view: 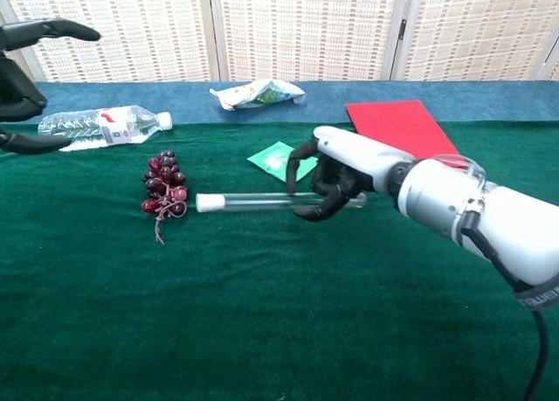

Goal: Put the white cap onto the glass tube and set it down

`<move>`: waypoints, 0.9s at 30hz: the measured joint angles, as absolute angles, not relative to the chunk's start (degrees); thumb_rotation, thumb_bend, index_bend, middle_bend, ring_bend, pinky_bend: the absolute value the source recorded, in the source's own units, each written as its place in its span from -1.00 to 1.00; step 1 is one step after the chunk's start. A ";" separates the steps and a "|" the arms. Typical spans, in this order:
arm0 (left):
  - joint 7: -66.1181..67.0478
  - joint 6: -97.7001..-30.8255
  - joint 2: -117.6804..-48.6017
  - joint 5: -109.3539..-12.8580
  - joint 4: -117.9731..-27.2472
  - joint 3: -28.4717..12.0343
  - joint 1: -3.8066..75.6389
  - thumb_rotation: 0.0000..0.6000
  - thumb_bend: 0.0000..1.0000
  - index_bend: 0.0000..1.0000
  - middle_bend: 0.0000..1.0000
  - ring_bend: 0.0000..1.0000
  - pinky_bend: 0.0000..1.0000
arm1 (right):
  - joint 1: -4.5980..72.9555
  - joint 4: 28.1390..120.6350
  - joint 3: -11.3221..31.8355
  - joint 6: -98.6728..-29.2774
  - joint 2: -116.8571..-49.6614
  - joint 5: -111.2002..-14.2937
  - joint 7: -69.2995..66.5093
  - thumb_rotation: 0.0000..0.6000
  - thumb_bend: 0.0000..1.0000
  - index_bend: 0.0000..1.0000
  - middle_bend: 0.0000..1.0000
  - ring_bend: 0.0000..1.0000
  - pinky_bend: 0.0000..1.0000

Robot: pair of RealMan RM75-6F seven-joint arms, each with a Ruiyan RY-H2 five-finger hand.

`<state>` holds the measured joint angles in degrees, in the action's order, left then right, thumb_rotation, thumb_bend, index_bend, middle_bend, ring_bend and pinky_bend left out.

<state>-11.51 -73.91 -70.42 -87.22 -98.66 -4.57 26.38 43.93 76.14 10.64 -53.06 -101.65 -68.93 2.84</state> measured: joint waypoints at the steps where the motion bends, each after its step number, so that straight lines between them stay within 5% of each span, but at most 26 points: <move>1: -11.78 -74.15 -70.31 -86.94 -98.35 -4.57 26.04 1.00 -0.41 -0.81 1.00 0.78 0.87 | 43.79 75.31 10.29 -53.01 -101.84 -69.06 2.94 1.00 0.57 0.72 1.00 1.00 1.00; 5: -12.15 -74.63 -70.08 -86.42 -97.78 -4.57 25.25 1.00 -0.41 -0.81 1.00 0.78 0.87 | 43.24 71.53 8.87 -53.13 -103.38 -70.45 2.96 1.00 0.57 0.65 1.00 1.00 1.00; 17: -12.33 -74.70 -70.81 -86.70 -97.12 -4.72 24.72 1.00 -0.41 -0.83 1.00 0.78 0.87 | 41.47 66.34 6.56 -56.15 -106.46 -75.42 3.35 1.00 0.57 -0.11 1.00 1.00 1.00; 27: -12.22 -74.65 -70.95 -86.61 -96.91 -5.09 24.54 1.00 -0.41 -0.83 1.00 0.78 0.87 | 40.41 67.22 6.63 -56.98 -105.75 -76.70 2.37 1.00 0.57 -0.40 1.00 1.00 1.00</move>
<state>-12.22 -74.65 -70.95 -86.61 -96.91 -5.09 24.54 40.41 67.22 6.63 -56.98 -105.75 -76.70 2.37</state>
